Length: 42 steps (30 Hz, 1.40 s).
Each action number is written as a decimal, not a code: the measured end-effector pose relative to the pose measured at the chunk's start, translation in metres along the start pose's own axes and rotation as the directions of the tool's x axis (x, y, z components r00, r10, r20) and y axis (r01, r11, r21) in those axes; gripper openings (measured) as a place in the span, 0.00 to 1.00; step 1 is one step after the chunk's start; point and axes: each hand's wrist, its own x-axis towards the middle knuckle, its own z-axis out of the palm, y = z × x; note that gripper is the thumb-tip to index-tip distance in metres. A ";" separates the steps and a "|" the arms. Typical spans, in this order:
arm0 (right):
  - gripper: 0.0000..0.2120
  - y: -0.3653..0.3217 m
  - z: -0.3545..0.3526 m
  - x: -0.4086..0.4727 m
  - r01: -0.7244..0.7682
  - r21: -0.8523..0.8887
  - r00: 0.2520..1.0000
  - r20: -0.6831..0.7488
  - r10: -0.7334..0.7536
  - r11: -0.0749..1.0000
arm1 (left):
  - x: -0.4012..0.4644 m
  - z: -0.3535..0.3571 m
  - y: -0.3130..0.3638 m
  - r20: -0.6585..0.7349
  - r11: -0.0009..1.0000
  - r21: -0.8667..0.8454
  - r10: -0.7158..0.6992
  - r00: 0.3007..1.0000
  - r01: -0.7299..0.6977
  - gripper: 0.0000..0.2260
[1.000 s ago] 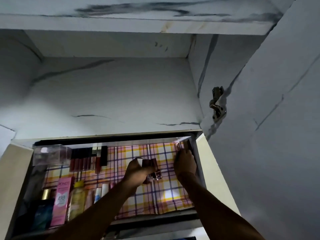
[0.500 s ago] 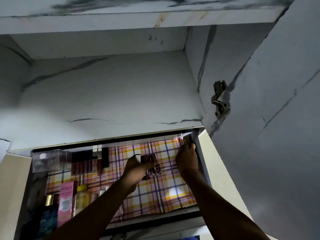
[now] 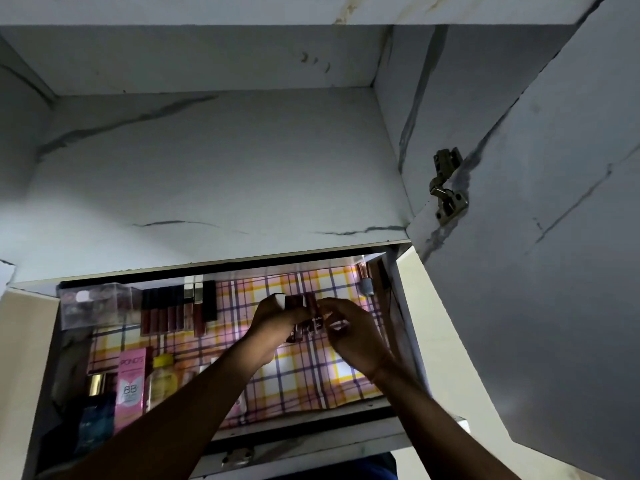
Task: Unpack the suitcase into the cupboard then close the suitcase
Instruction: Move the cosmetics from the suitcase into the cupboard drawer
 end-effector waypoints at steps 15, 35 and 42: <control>0.15 0.021 -0.021 0.025 0.071 -0.385 0.995 0.086 -0.041 0.920 | 0.004 0.007 0.001 -0.131 0.991 -0.054 -0.131 0.983 0.124 0.15; 0.24 0.047 -0.033 0.048 0.160 -0.871 0.980 0.085 -0.179 0.465 | -0.008 0.011 -0.003 0.020 0.933 -0.234 -0.277 0.961 0.274 0.11; 0.21 0.056 -0.032 0.057 0.127 -0.843 0.990 0.075 -0.120 0.523 | -0.005 0.006 -0.002 -0.045 0.962 -0.170 -0.223 0.974 0.213 0.14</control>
